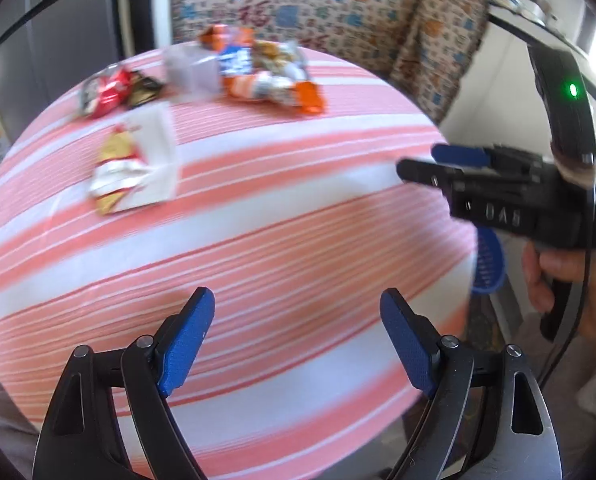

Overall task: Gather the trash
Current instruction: 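Move both open grippers back over the table toward the remaining trash, then grasp the white napkin with the left gripper while the right gripper grasps the orange-white snack bag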

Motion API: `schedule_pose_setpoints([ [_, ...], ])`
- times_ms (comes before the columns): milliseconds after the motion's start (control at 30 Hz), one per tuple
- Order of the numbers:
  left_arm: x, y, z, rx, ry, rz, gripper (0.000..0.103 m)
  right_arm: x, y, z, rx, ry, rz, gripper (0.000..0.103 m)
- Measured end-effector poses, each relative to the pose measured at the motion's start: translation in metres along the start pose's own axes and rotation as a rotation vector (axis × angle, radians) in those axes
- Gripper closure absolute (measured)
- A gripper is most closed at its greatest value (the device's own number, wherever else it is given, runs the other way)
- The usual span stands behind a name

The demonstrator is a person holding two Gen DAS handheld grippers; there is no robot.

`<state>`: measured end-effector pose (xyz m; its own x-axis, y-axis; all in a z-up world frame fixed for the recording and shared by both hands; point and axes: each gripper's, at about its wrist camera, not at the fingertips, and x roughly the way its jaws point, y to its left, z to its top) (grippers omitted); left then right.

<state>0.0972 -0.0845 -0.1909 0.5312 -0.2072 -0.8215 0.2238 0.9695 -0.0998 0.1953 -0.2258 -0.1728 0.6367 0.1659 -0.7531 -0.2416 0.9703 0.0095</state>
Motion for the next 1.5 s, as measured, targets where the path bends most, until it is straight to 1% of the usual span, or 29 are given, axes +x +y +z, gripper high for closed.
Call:
schedule_pose_setpoints([
  [133,0.002,0.033,-0.003,-0.067,-0.009,0.052,0.017,0.022,0.038,-0.002,-0.064,0.047,0.003,0.043],
  [167,0.001,0.044,-0.006,-0.08,-0.012,0.056,0.017,0.025,0.043,-0.002,-0.078,0.049,-0.001,0.043],
  [200,0.003,0.052,-0.007,-0.083,-0.017,0.066,0.016,0.024,0.046,-0.003,-0.081,0.029,-0.008,0.041],
  [233,0.005,0.055,-0.007,-0.083,-0.018,0.085,0.014,0.027,0.049,-0.001,-0.089,0.033,-0.012,0.041],
  [300,0.006,0.063,-0.007,-0.09,-0.019,0.105,0.012,0.027,0.049,0.0,-0.081,0.028,-0.004,0.041],
  [400,0.006,0.071,-0.004,-0.121,-0.023,0.109,0.011,0.029,0.045,-0.004,-0.064,0.016,0.017,0.039],
  [500,0.011,0.073,0.009,-0.153,-0.027,0.092,0.011,0.029,0.046,-0.006,-0.074,0.001,0.02,0.039],
  [567,0.013,0.069,0.021,-0.167,-0.048,0.1,0.011,0.031,0.046,-0.005,-0.079,-0.006,0.019,0.039],
  [667,0.021,0.071,0.034,-0.19,-0.068,0.138,0.011,0.031,0.046,-0.005,-0.081,-0.009,0.02,0.039],
  [767,0.033,0.083,0.041,-0.23,-0.056,0.202,0.011,0.031,0.046,-0.005,-0.082,-0.01,0.021,0.039],
  [867,0.034,0.104,0.038,-0.267,-0.045,0.24,0.011,0.031,0.046,-0.005,-0.083,-0.011,0.021,0.039],
  [967,0.024,0.13,0.03,-0.288,-0.04,0.264,0.011,0.031,0.046,-0.005,-0.084,-0.012,0.021,0.039],
  [1100,0.008,0.175,0.016,-0.335,-0.026,0.323,0.011,0.031,0.046,-0.004,-0.084,-0.012,0.022,0.039],
  [1167,-0.001,0.197,0.009,-0.376,-0.022,0.346,0.011,0.031,0.046,-0.004,-0.081,-0.014,0.021,0.038],
  [1233,-0.011,0.212,0.003,-0.412,-0.028,0.337,0.011,0.031,0.046,-0.004,-0.079,-0.017,0.019,0.038],
  [1267,-0.014,0.215,0.001,-0.419,-0.035,0.318,0.011,0.032,0.046,-0.004,-0.078,-0.02,0.018,0.038],
  [1333,-0.02,0.21,0.001,-0.403,-0.053,0.255,0.011,0.031,0.046,-0.004,-0.075,-0.024,0.017,0.038],
  [1400,-0.023,0.195,0.003,-0.346,-0.073,0.193,0.011,0.031,0.046,-0.005,-0.074,-0.029,0.017,0.038],
  [1500,-0.024,0.162,0.013,-0.233,-0.08,0.133,0.011,0.031,0.046,-0.005,-0.074,-0.034,0.017,0.038],
])
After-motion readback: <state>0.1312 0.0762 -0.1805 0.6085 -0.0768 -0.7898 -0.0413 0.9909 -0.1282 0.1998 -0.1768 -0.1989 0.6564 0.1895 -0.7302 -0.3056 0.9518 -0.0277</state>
